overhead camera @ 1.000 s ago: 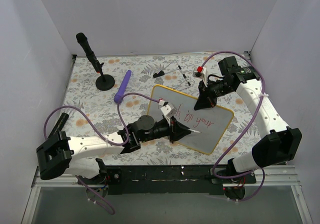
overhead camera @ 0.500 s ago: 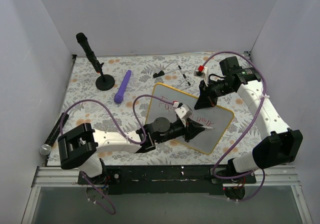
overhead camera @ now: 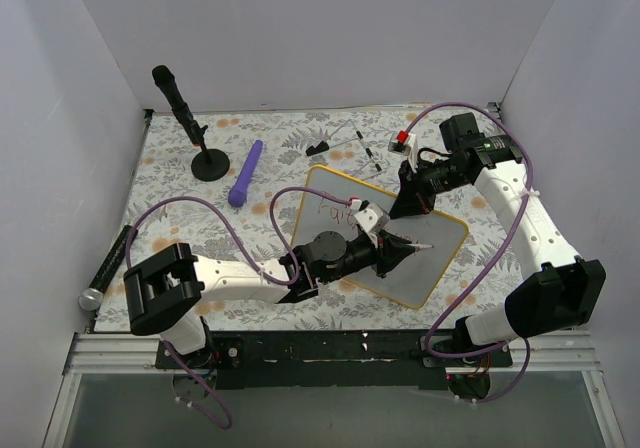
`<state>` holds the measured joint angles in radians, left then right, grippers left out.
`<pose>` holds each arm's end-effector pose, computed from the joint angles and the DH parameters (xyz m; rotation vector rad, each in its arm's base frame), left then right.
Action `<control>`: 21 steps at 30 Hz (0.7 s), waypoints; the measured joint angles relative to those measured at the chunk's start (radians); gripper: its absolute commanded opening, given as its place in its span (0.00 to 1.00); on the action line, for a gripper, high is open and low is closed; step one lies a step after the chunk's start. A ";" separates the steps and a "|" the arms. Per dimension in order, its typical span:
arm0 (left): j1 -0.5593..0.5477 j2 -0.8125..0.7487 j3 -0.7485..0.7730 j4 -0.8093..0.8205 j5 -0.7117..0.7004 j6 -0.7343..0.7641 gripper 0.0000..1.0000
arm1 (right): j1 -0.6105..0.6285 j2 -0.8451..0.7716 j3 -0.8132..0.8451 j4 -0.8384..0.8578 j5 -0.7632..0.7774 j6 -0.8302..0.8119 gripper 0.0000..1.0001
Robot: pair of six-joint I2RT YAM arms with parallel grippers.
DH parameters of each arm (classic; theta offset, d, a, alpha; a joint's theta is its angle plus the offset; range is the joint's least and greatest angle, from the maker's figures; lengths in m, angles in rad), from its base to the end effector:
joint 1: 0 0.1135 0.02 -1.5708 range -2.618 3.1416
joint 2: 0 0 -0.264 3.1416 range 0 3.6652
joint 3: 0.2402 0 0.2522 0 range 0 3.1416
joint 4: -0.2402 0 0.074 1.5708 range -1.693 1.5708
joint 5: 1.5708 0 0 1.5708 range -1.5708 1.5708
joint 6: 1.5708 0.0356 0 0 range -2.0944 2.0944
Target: Write a sentence on the whiteboard
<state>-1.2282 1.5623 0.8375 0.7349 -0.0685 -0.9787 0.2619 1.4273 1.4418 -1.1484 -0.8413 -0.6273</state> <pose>0.1200 -0.3292 0.2611 0.1648 1.8224 -1.6210 0.2517 0.0949 0.3498 -1.2501 2.0687 0.9611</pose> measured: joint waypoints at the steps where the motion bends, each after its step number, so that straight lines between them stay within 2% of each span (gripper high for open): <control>1: 0.000 0.004 0.003 0.000 0.000 0.000 0.00 | 0.000 0.000 0.000 0.000 0.000 0.000 0.01; 21: -0.006 0.019 0.017 -0.029 -0.013 0.000 0.00 | 0.000 0.000 0.000 0.002 0.000 0.000 0.01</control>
<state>-1.2343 1.5810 0.8543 0.7059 -0.0818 -0.9791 0.2619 1.4273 1.4418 -1.1461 -0.8410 -0.6277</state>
